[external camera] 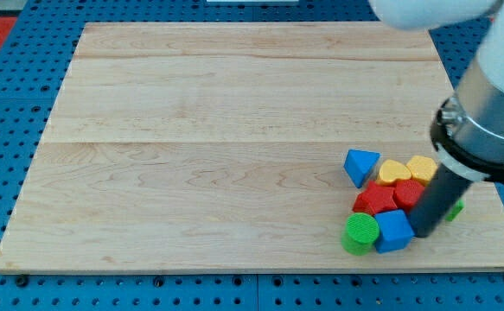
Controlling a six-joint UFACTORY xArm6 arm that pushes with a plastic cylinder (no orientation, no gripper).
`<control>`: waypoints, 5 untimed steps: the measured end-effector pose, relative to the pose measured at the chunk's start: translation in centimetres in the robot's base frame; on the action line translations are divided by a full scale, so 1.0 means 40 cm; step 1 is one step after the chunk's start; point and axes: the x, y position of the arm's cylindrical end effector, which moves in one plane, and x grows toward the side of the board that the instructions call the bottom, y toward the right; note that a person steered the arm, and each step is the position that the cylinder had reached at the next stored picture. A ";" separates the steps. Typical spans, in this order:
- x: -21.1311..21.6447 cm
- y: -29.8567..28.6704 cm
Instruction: Place the red star to the left of the blue triangle
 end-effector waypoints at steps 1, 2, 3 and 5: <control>-0.032 -0.056; -0.067 -0.113; -0.108 -0.187; -0.189 -0.340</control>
